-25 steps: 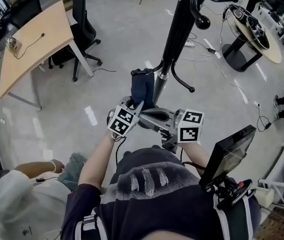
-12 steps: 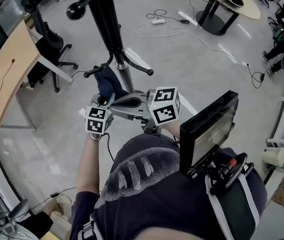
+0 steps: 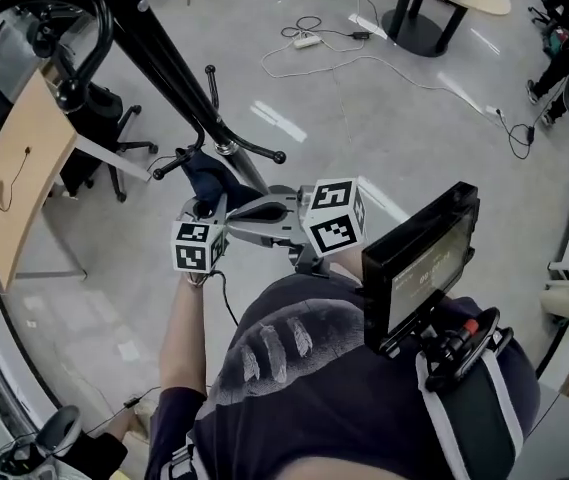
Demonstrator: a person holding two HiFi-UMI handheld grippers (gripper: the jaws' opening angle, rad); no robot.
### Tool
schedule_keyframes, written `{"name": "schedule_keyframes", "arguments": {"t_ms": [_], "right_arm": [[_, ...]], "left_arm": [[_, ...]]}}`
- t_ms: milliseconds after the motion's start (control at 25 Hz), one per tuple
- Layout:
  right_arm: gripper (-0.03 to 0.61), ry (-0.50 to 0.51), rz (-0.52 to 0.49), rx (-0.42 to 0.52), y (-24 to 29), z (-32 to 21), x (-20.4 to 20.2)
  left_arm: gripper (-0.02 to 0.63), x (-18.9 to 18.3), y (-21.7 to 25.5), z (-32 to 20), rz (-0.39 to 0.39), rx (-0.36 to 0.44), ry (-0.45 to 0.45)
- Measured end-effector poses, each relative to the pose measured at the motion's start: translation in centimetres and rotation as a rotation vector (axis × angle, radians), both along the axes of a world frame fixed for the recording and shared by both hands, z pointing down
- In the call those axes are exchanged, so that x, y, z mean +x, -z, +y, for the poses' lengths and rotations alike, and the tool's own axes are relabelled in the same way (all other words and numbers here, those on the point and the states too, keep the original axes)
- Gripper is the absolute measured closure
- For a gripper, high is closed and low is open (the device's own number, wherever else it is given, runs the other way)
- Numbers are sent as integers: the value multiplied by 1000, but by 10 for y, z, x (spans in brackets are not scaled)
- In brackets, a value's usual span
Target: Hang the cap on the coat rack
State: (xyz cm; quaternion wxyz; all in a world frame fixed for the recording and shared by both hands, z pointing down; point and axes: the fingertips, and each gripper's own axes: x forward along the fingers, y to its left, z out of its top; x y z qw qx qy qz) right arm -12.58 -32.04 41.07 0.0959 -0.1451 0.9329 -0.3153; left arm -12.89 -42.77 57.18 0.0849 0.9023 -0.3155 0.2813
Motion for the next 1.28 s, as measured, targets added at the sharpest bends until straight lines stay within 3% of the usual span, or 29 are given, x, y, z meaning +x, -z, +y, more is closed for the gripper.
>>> {"name": "schedule_keyframes", "arguments": {"t_ms": [640, 960, 1280], "right_arm": [[574, -88, 15, 9, -26, -2, 23], [575, -212, 17, -4, -19, 14, 53], [575, -269, 39, -20, -20, 21, 52]], "left_arm": [[599, -7, -22, -21, 16, -14, 61], [598, 0, -18, -24, 28, -19, 53], [599, 4, -22, -32, 28, -35, 41]]}}
